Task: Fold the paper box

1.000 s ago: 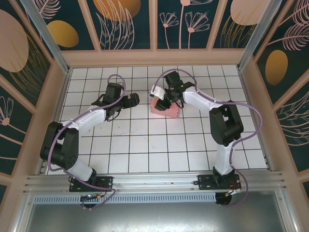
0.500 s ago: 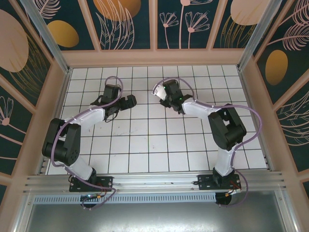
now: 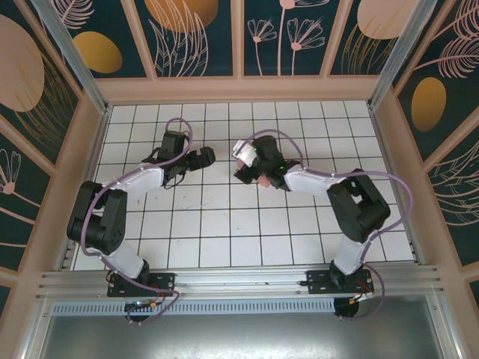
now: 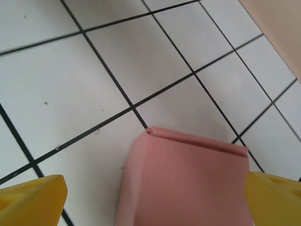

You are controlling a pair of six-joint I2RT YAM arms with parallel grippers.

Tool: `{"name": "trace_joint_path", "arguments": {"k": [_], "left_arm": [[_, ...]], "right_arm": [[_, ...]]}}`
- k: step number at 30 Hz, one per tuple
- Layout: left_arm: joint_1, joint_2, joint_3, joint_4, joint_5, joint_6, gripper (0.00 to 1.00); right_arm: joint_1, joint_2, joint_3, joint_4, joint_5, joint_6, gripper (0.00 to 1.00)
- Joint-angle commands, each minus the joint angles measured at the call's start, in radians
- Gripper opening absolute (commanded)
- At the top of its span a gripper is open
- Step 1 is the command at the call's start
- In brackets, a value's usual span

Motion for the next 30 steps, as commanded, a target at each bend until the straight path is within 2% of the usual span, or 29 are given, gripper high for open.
{"name": "trace_joint_path", "arguments": {"k": [1, 3, 6, 9, 12, 15, 17, 18, 22, 24, 30], "left_arm": [[0.001, -0.008, -0.02, 0.116, 0.049, 0.02, 0.98], [0.001, -0.027, -0.039, 0.199, 0.011, 0.074, 0.99], [0.001, -0.066, -0.082, 0.347, -0.102, 0.16, 0.99], [0.007, -0.108, -0.14, 0.505, -0.115, 0.258, 0.99], [0.01, -0.145, -0.204, 0.605, -0.182, 0.366, 0.99], [0.044, -0.18, -0.252, 0.626, -0.259, 0.432, 0.99], [0.073, -0.212, -0.298, 0.651, -0.274, 0.447, 0.99], [0.085, -0.226, -0.323, 0.666, -0.282, 0.458, 0.99], [0.124, -0.246, -0.431, 0.767, -0.344, 0.482, 0.99], [0.144, -0.246, -0.438, 0.77, -0.351, 0.48, 0.99], [0.164, -0.216, -0.453, 0.846, -0.395, 0.586, 0.99]], "right_arm": [[-0.073, -0.107, -0.067, 0.123, -0.11, 0.18, 0.97], [-0.126, -0.169, -0.146, 0.186, -0.121, 0.246, 0.97], [-0.211, -0.266, -0.272, 0.297, -0.126, 0.347, 0.97], [-0.301, -0.371, -0.41, 0.414, -0.102, 0.419, 0.97], [-0.4, -0.466, -0.546, 0.547, -0.041, 0.485, 0.97], [-0.468, -0.5, -0.615, 0.584, 0.047, 0.494, 0.97], [-0.479, -0.495, -0.649, 0.61, 0.139, 0.488, 0.98], [-0.493, -0.488, -0.675, 0.651, 0.145, 0.494, 0.98], [-0.562, -0.43, -0.744, 0.795, 0.105, 0.512, 0.98], [-0.607, -0.379, -0.762, 0.863, 0.063, 0.53, 0.98], [-0.695, -0.213, -0.779, 1.052, -0.024, 0.587, 0.99]]}}
